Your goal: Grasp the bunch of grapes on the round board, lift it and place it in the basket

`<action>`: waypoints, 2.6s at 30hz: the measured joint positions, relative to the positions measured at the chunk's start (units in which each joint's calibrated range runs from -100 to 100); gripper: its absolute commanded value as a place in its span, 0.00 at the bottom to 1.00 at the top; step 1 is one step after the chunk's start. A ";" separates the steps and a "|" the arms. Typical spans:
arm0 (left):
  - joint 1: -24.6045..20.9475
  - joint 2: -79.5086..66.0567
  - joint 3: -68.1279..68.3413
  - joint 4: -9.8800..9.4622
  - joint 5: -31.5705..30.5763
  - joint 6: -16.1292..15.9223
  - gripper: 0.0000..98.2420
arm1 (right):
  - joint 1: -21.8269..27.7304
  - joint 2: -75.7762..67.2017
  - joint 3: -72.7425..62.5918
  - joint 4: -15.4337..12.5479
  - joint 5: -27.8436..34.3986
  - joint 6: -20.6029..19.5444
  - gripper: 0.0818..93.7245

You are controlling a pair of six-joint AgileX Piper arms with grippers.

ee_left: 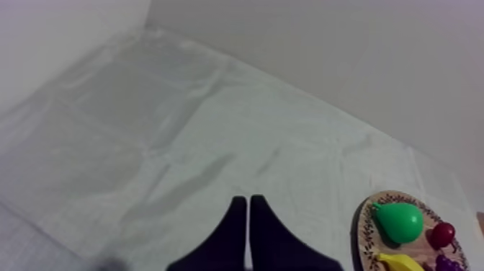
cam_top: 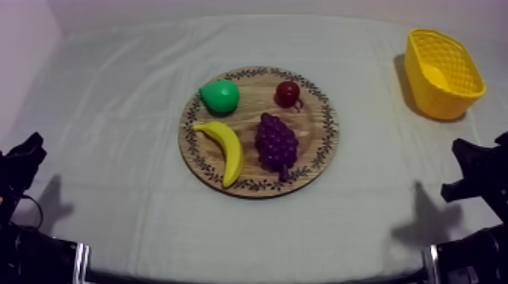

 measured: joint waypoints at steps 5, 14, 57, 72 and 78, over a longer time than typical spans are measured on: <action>0.00 0.00 0.00 0.00 0.00 0.00 0.00 | -0.45 0.00 0.00 -0.22 -0.89 1.55 0.00; 0.00 0.00 0.00 0.00 0.00 0.00 0.00 | -0.38 2.92 -5.20 -4.33 -0.61 2.62 0.00; 0.00 0.00 0.00 0.00 0.00 0.00 0.00 | -22.55 84.22 -82.41 -4.74 37.30 -17.93 0.01; 0.00 0.00 0.00 0.00 0.00 0.00 0.00 | -20.66 98.51 -86.70 -7.56 34.58 -17.43 0.86; 0.00 0.00 0.00 0.00 0.00 0.00 0.00 | -21.58 101.62 -85.42 -8.41 33.97 -17.12 0.93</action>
